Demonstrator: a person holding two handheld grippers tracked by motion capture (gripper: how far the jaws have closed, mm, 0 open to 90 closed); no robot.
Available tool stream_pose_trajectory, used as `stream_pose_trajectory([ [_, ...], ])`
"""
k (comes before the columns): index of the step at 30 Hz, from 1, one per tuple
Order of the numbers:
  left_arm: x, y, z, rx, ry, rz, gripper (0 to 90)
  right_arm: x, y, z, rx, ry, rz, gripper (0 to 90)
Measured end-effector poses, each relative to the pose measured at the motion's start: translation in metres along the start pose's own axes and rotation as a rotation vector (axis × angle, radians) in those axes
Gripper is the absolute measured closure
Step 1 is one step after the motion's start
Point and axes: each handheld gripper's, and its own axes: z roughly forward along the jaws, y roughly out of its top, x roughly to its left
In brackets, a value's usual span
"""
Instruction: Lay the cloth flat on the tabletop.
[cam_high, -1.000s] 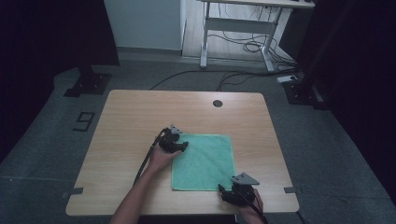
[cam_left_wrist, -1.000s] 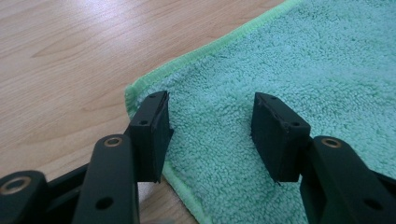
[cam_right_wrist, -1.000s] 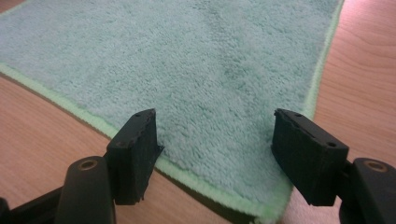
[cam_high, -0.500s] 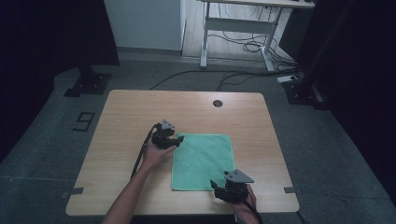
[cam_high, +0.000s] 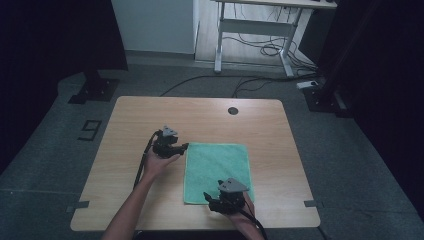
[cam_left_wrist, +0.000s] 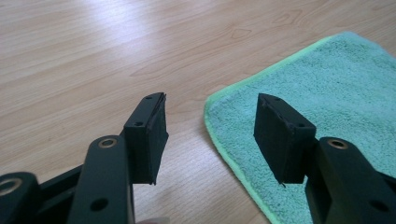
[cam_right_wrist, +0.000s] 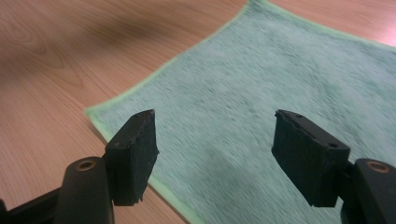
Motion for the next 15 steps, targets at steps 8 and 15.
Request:
stream_pose_trajectory([
  [8,0.003,-0.002,0.004,0.01,0.003,-0.019,45.2,0.016,0.008,0.016,0.007,0.039,-0.029,30.6],
  [15,0.002,-0.003,0.008,0.015,0.004,-0.019,46.1,0.027,0.013,0.027,0.012,0.067,-0.04,30.6],
])
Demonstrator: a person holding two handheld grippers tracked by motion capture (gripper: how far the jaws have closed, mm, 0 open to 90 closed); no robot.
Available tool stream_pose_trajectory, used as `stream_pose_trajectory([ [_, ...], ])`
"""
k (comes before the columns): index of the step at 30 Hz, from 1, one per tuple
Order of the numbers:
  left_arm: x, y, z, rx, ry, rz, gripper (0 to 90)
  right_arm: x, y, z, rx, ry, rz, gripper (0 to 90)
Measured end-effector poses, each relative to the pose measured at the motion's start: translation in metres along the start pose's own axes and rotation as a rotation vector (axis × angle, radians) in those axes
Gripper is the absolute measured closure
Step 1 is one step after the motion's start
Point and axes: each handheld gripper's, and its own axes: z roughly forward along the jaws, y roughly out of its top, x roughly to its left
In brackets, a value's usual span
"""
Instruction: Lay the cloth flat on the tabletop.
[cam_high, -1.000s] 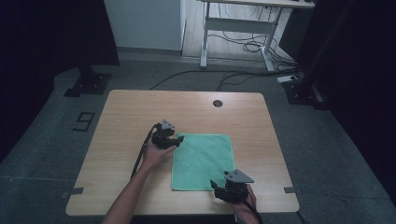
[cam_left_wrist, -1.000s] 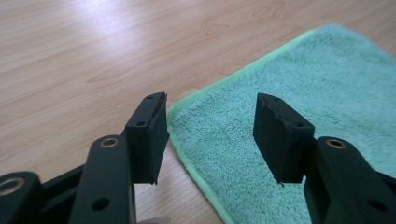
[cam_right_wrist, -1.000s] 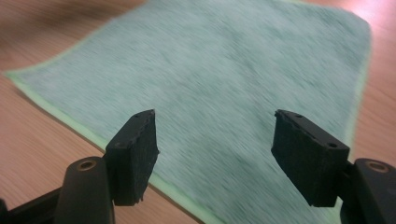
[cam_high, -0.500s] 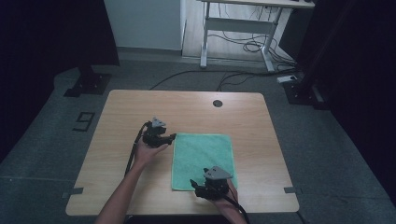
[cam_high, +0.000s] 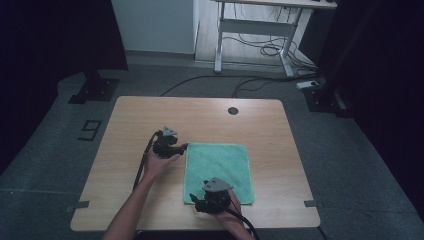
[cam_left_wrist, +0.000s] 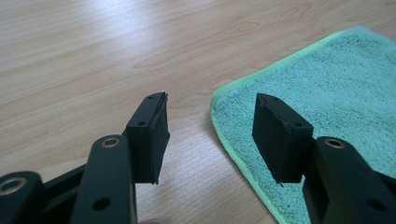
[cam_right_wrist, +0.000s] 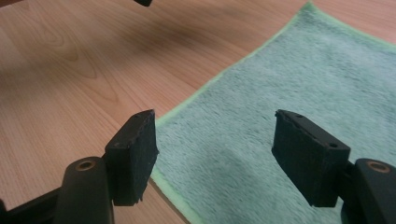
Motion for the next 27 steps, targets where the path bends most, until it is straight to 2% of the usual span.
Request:
stream_pose_trajectory([
  [14,-0.001,-0.001,0.011,-0.001,-0.009,-0.012,47.4,0.012,0.002,0.013,0.012,0.038,-0.014,31.3],
  [27,0.001,0.004,0.031,0.008,-0.014,-0.027,48.6,0.019,0.001,0.022,0.023,0.054,-0.026,32.2],
])
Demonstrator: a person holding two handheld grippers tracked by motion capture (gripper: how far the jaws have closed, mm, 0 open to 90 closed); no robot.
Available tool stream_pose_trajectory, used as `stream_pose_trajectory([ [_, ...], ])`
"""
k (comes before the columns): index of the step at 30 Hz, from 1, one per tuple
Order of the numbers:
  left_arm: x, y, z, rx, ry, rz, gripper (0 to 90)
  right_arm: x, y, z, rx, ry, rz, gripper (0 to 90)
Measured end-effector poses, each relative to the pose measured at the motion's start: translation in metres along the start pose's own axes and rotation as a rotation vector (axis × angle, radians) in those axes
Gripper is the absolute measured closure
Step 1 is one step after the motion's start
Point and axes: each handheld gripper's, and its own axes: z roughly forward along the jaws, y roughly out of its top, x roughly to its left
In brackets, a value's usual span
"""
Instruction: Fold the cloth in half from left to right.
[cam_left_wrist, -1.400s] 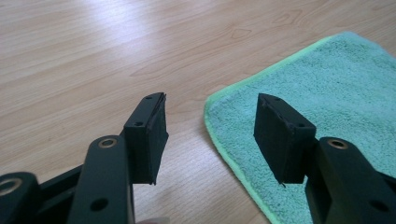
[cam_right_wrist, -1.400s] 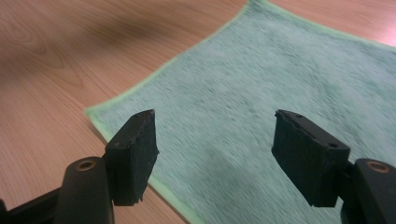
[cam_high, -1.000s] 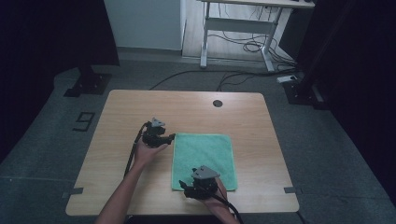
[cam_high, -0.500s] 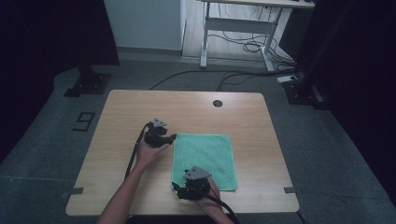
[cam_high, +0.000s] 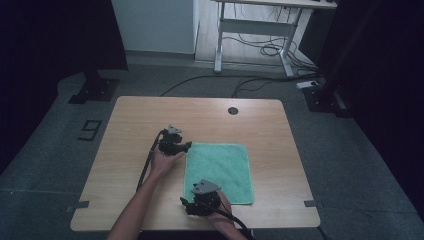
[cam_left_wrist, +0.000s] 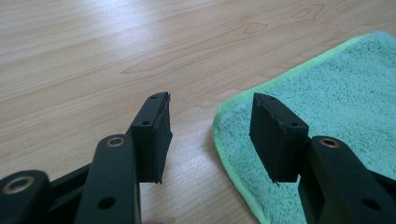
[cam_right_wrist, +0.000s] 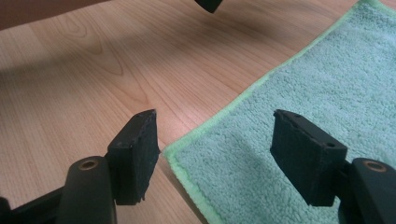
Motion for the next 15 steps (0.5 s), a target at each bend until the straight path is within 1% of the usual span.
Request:
stream_pose_trajectory([
  [6,0.0,0.002,0.009,0.014,-0.01,-0.001,50.1,0.0,-0.001,0.002,0.008,0.01,-0.004,35.7],
  [9,-0.002,0.004,0.014,0.033,-0.008,0.013,52.3,0.001,-0.001,0.003,0.009,0.021,-0.008,37.8],
  [11,-0.003,0.004,0.017,0.045,-0.007,0.014,54.7,0.003,-0.001,0.004,0.01,0.033,-0.011,39.1],
  [12,-0.003,0.003,0.018,0.046,0.0,0.017,55.9,0.004,-0.001,0.005,0.011,0.037,-0.014,39.7],
  [15,-0.004,0.002,0.021,0.054,0.008,0.02,61.4,0.007,-0.002,0.007,0.029,0.043,-0.038,41.4],
])
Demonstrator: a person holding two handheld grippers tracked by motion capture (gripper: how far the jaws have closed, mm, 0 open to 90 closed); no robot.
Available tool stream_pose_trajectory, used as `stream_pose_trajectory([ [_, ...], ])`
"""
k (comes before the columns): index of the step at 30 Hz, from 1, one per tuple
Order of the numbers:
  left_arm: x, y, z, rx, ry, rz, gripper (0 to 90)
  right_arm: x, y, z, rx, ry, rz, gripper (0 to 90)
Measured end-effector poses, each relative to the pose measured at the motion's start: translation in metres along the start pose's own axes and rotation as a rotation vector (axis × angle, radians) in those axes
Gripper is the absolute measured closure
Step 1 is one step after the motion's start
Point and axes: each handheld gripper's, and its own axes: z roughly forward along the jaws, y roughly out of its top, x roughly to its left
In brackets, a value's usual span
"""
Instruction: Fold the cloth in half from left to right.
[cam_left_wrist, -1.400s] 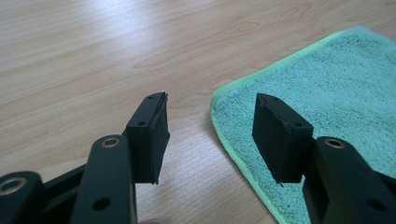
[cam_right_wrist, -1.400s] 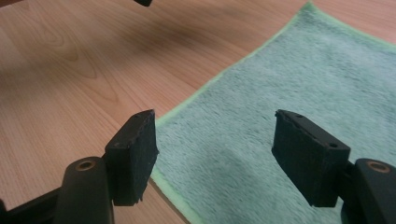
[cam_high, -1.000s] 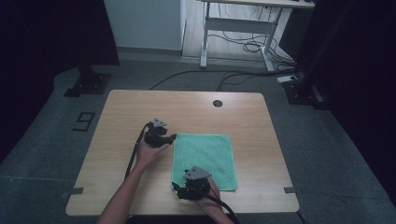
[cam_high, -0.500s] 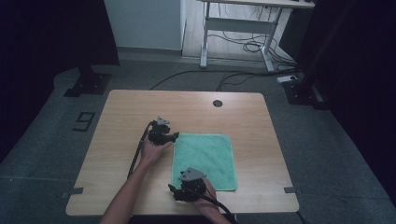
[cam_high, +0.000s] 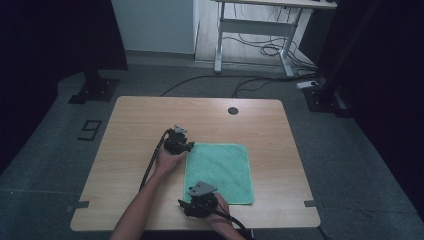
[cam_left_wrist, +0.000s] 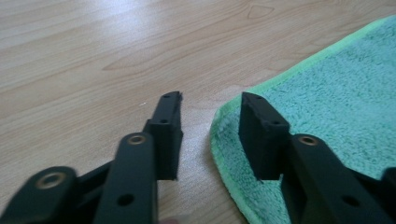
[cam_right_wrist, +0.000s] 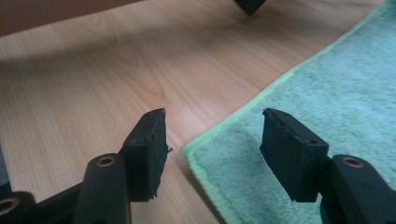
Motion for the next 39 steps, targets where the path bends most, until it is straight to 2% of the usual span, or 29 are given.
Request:
stream_pose_trajectory([
  [4,-0.001,-0.001,0.003,0.017,-0.004,-0.005,66.7,0.003,0.0,0.002,0.019,0.004,-0.019,43.7],
  [7,-0.002,-0.002,0.004,0.026,-0.015,-0.007,70.2,0.003,0.0,0.003,0.043,-0.003,-0.012,46.0],
  [18,-0.003,-0.002,0.003,0.03,-0.044,0.008,85.7,0.002,-0.001,0.002,0.041,-0.032,-0.017,62.7],
  [30,-0.004,-0.001,0.001,0.03,-0.05,0.011,88.9,0.001,-0.001,0.001,0.029,-0.011,-0.009,85.6],
  [39,-0.006,0.003,-0.009,0.01,-0.055,0.015,89.0,-0.001,0.001,-0.007,-0.011,-0.009,0.004,88.0],
])
